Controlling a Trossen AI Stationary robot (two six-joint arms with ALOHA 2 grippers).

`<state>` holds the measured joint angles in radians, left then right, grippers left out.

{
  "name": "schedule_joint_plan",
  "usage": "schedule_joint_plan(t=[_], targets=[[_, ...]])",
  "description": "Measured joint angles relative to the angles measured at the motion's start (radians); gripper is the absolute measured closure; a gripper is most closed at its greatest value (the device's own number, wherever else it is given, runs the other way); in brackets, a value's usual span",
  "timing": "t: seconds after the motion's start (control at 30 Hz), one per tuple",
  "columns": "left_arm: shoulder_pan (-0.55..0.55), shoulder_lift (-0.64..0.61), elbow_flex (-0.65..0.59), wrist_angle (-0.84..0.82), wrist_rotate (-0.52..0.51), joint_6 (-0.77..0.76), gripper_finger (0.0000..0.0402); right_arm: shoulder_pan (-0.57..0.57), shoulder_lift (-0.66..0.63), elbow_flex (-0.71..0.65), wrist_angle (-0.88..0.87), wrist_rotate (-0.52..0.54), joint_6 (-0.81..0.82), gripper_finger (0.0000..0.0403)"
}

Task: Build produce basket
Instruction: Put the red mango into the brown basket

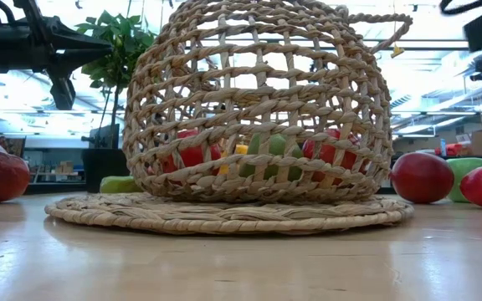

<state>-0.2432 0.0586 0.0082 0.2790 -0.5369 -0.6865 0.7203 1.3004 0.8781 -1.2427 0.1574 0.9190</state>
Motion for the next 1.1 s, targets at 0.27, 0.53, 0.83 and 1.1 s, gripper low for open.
schedule_joint_plan(t=[0.27, 0.53, 0.83, 1.1], targets=[[0.0, 0.0, 0.0, 0.0, 0.0, 0.0, 0.0367, -0.194, 0.013, -0.025, 0.029, -0.05, -0.219, 0.001], [0.0, 0.0, 0.0, 0.0, 0.0, 0.0, 0.0367, -0.313, 0.024, -0.059, 0.052, -0.051, -0.349, 0.0003], [0.0, 0.0, 0.0, 0.0, 0.0, 0.0, 0.0366, -0.366, 0.024, -0.176, 0.11, -0.069, -0.364, 0.0003], [0.0, 0.0, 0.0, 0.0, 0.0, 0.0, 0.0367, -0.391, 0.024, -0.27, 0.219, -0.127, -0.379, 0.0006]])
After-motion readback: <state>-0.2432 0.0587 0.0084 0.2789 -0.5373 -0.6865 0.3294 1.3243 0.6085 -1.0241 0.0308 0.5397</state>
